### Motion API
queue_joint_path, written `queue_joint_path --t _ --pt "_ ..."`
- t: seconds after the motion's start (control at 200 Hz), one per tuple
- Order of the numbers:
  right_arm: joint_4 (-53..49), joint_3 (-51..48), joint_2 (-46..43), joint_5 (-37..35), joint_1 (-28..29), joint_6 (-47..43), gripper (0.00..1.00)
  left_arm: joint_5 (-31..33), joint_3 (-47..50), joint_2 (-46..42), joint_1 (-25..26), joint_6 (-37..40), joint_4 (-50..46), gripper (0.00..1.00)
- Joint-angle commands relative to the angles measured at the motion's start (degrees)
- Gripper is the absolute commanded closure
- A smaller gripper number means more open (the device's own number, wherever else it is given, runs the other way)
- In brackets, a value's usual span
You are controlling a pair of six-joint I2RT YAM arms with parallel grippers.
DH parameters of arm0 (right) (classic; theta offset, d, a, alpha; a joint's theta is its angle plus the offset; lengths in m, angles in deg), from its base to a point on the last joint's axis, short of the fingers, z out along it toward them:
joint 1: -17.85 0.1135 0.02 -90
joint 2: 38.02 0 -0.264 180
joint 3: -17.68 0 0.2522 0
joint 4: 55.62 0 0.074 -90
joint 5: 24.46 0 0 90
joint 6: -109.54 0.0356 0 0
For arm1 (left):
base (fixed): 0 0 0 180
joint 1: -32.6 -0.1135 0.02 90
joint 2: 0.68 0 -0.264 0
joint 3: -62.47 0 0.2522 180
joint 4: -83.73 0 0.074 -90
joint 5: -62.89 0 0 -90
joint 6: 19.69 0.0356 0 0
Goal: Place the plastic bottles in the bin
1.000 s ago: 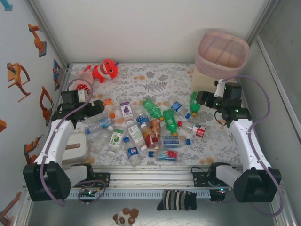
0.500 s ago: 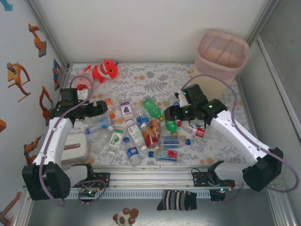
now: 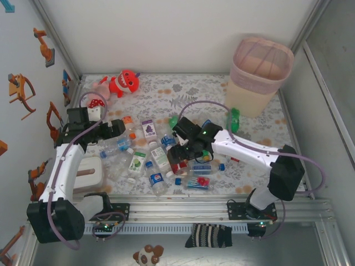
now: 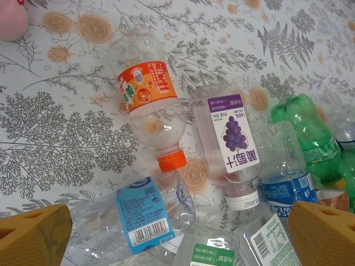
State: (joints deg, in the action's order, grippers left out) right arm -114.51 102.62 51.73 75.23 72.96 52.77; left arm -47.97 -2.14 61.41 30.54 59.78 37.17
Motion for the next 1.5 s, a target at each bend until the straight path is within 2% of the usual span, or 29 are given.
queue_joint_path --t 0.0,0.531,0.681,1.016,1.277,1.497 --pt "1.4 0.9 2.0 -1.3 1.1 2.2 0.22 -1.9 1.0 -1.3 -0.5 0.3 0.7 0.01" --pt "2.6 -0.2 8.5 -1.0 1.4 2.1 0.22 -3.8 1.0 -1.1 -1.1 0.0 1.3 0.01" --pt "2.5 -0.3 9.0 -1.3 1.3 2.1 0.25 -4.0 1.1 -1.2 -1.5 -0.1 1.2 0.01" --pt "1.0 -0.2 6.8 -2.7 1.4 2.4 0.40 -4.0 1.2 -1.1 -1.8 -0.2 1.4 0.01" --pt "-1.1 1.9 3.1 -3.4 1.3 2.4 0.41 -4.2 1.2 -1.0 -2.3 -0.4 1.6 0.02" --pt "-7.1 7.6 -0.9 -8.1 0.7 0.4 0.41 -4.7 1.3 -0.7 -2.8 -0.5 1.9 0.02"
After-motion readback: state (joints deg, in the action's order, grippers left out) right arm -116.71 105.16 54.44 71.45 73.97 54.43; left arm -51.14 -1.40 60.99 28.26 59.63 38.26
